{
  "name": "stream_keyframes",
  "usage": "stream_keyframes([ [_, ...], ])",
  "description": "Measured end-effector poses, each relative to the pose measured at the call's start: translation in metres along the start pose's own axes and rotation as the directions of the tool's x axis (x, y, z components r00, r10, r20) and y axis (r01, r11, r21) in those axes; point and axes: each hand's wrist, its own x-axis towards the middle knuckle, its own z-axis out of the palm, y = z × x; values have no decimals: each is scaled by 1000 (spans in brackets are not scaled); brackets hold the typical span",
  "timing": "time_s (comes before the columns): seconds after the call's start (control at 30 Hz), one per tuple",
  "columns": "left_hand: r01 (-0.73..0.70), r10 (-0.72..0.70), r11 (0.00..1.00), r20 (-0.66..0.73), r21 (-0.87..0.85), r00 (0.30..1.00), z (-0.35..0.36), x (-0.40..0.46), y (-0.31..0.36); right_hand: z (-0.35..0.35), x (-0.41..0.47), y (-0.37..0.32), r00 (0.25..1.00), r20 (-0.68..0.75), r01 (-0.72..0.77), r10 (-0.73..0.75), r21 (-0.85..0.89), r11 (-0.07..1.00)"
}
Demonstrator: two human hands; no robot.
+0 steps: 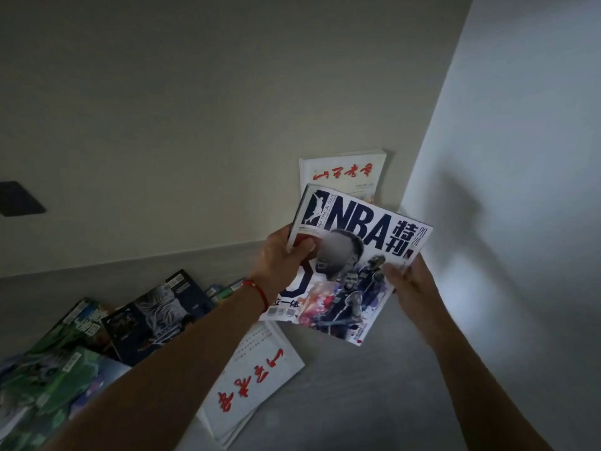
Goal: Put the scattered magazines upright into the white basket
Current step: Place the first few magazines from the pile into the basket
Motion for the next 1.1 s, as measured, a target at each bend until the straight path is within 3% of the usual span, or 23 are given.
stream_keyframes([
  [0.1, 9, -12, 997, -38, -79, 999, 11, 22, 11, -16, 43, -14, 989, -59, 113, -138, -317, 942],
  [0.17, -7, 7, 1000, -64, 0, 998, 13, 42, 20, -29, 79, -26, 972, -92, 154, -216, -449, 880],
  [0.27, -1, 21, 986, -120, 166, 993, 12, 76, 28, -40, 134, -44, 963, -106, 173, -248, -465, 868],
  [0.4, 146, -73, 951, -260, 274, 963, 17, 120, 30, -43, 195, -52, 979, -35, 167, -201, -432, 886],
  [0.73, 340, -358, 934, -335, -113, 871, 35, 185, -5, -27, 265, -17, 975, 24, 209, -222, -450, 868],
  [1.1, 339, -329, 939, -455, -63, 827, 50, 198, -25, -22, 284, -9, 980, 29, 175, -197, -595, 784],
])
